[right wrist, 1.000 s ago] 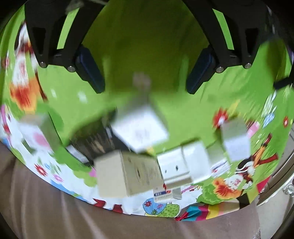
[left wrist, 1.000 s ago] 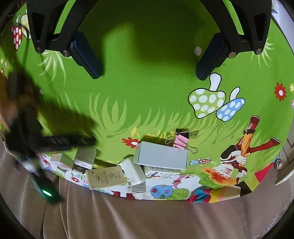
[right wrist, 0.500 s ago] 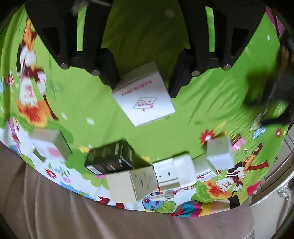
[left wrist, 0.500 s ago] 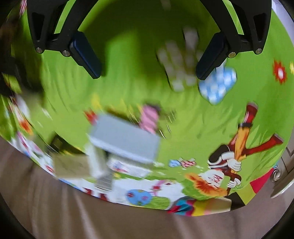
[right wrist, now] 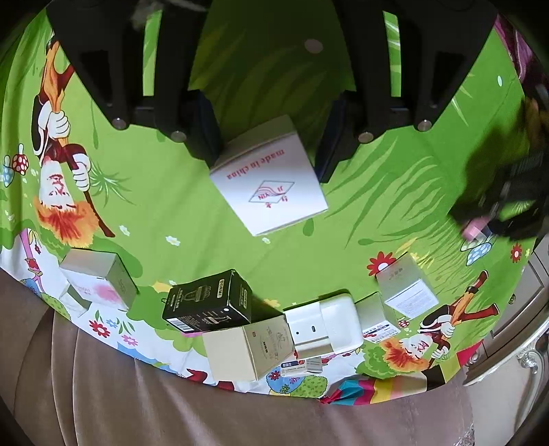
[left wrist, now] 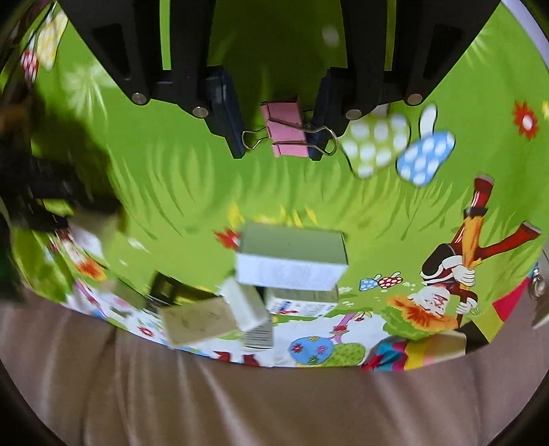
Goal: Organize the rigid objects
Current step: 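Grasp the pink binder clip with the left tool while the right tool grasps the made-in-china box, then carry the clip and box to the storage box and release them inside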
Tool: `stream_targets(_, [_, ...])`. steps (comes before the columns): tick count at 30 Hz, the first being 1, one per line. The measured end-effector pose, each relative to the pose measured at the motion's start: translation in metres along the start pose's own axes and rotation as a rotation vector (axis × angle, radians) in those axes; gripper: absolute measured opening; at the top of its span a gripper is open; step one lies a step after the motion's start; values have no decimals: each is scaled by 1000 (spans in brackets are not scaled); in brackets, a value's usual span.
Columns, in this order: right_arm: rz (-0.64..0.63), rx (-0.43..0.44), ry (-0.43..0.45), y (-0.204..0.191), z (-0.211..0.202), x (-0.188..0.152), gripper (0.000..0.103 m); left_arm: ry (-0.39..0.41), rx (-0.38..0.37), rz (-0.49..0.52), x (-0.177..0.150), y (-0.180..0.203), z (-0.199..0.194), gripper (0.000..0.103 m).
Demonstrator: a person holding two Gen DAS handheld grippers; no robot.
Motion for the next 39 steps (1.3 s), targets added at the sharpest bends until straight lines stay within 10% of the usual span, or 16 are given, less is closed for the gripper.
stream_targets(9, [38, -29, 45, 3, -12, -4, 57, -8, -65, -82, 8, 3, -15, 38])
stream_targets(17, [182, -54, 455, -5, -145, -46, 57, 427, 12, 66, 69, 63, -150, 38])
stream_targets(23, [127, -164, 924, -17, -309, -51, 57, 764, 79, 139, 81, 94, -250, 39])
stream_targets(28, [96, -227, 1127, -32, -379, -60, 57, 902, 125, 196, 79, 108, -299, 39])
stream_targets(39, [26, -196, 1116, -58, -381, -58, 57, 894, 135, 155, 78, 88, -324, 39])
Point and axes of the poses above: each gripper's, at about its wrist camera, not at the fingertips, and z roughly the way its jaws point, y to its right, x to its top, the point moved 4 cm from there along z, roughly the way its jaws point, and after that the axes turned 9 degrees about z, right-handed, at the moved point
